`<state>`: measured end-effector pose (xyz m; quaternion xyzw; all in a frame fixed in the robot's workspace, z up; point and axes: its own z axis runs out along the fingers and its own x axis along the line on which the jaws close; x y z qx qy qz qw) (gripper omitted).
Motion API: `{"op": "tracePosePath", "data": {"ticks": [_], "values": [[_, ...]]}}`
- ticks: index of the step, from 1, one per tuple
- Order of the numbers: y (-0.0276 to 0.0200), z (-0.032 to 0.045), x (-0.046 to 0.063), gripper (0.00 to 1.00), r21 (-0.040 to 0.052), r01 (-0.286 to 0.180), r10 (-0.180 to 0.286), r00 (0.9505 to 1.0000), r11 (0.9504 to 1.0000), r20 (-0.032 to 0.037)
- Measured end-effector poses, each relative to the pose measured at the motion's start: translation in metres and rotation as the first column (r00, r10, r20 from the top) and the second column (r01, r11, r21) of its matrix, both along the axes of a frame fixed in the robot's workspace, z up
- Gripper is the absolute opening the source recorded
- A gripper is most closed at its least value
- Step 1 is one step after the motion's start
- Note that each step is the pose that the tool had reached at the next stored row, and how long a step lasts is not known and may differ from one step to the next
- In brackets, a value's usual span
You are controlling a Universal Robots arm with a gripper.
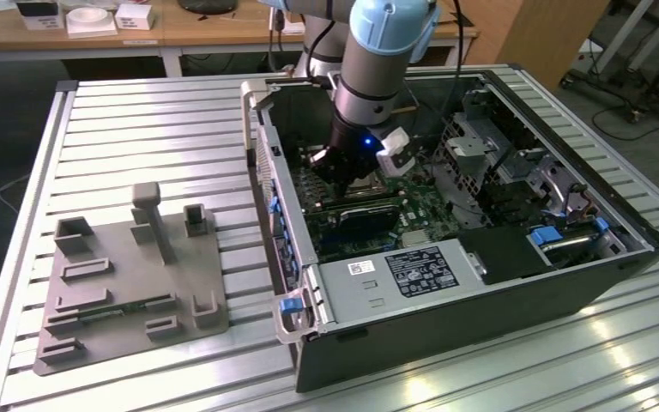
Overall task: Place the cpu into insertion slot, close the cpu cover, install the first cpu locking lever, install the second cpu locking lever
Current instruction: 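Install the second cpu locking lever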
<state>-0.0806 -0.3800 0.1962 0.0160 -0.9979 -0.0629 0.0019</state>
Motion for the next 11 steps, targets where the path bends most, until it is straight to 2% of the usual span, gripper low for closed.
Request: {"op": "tracePosePath", "data": {"ticks": [3, 6, 9, 11], "values": [[0.0, -0.0006, 0.0, 0.1, 0.0133, 0.0, 0.0, 1.0, 0.9999, 0.0001], [-0.0001, -0.0022, -0.0001, 0.1, 0.0164, 0.0, 0.0, 1.0, 0.9999, -0.0004], [-0.0006, -0.0021, -0.0002, 0.1, 0.0134, 0.0, 0.0, 1.0, 0.9999, -0.0016], [-0.0002, -0.0018, -0.0001, 0.1, -0.0001, 0.0, 0.0, 1.0, 1.0, -0.0007]]}}
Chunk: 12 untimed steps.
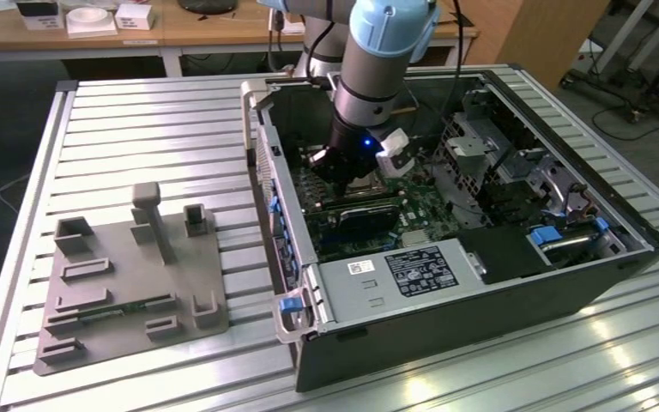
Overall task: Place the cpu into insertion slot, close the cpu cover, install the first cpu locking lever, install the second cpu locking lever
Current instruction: 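Install the second cpu locking lever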
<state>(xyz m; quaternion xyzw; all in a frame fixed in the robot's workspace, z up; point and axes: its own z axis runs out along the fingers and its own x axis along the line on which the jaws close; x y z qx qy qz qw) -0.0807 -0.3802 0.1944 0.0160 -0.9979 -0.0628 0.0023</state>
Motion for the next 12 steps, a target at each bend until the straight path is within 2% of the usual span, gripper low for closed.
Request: {"op": "tracePosePath", "data": {"ticks": [3, 5, 12], "values": [[0.0004, 0.0072, 0.0, 0.1, -0.0099, 0.0, 0.0, 1.0, 1.0, 0.0015], [0.0003, 0.0144, 0.0, 0.1, -0.0119, 0.0, 0.0, 1.0, 0.9999, 0.001], [0.0002, 0.0159, 0.001, 0.1, -0.0135, 0.0, 0.0, 1.0, 0.9999, 0.0007]]}}
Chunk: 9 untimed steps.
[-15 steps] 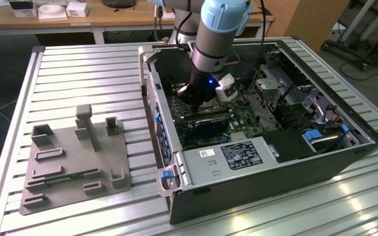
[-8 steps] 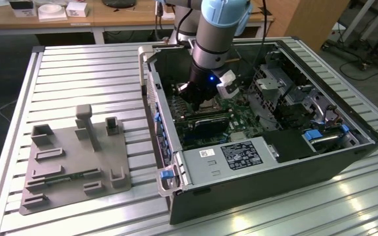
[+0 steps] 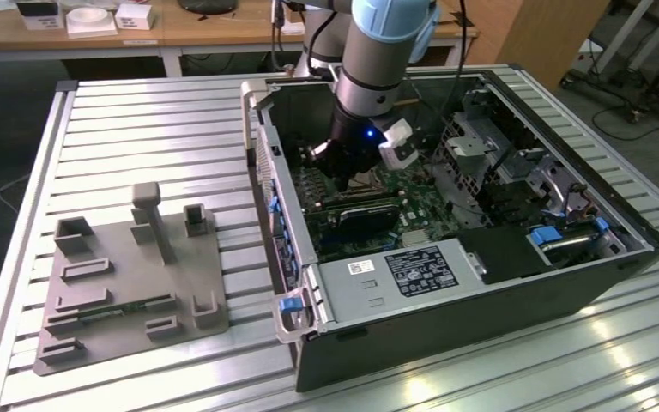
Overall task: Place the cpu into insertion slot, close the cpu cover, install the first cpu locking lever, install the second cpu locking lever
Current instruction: 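Install the second cpu locking lever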
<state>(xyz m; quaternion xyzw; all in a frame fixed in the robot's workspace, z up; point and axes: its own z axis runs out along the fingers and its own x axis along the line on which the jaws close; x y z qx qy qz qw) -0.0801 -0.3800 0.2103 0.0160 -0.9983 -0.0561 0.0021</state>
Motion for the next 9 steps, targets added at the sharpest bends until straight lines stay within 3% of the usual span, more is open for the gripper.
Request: {"op": "tracePosePath", "data": {"ticks": [9], "values": [[0.0002, 0.0286, 0.002, 0.1, 0.0002, 0.0, 0.0, 1.0, 1.0, -0.0002]]}}
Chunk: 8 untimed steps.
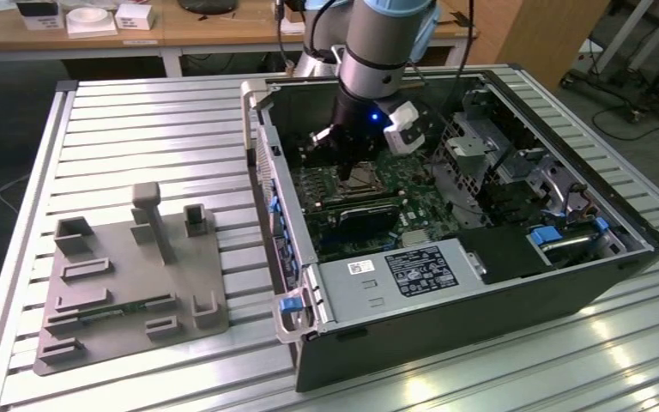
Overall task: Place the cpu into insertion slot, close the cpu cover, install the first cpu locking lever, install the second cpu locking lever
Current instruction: 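Install the second cpu locking lever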
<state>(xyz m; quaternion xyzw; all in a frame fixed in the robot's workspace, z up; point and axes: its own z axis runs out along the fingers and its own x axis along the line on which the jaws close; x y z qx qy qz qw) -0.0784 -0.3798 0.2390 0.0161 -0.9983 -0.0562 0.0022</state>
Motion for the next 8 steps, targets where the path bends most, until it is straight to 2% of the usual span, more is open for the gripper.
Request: {"op": "tracePosePath", "data": {"ticks": [2, 8], "values": [[0.0001, 0.0026, 0.0018, 0.1, 0.0, 0.0, 0.0, 1.0, 1.0, 0.0], [0.0013, 0.0035, 0.0082, 0.1, 0.0001, 0.0, 0.0, 1.0, 1.0, 0.0]]}}
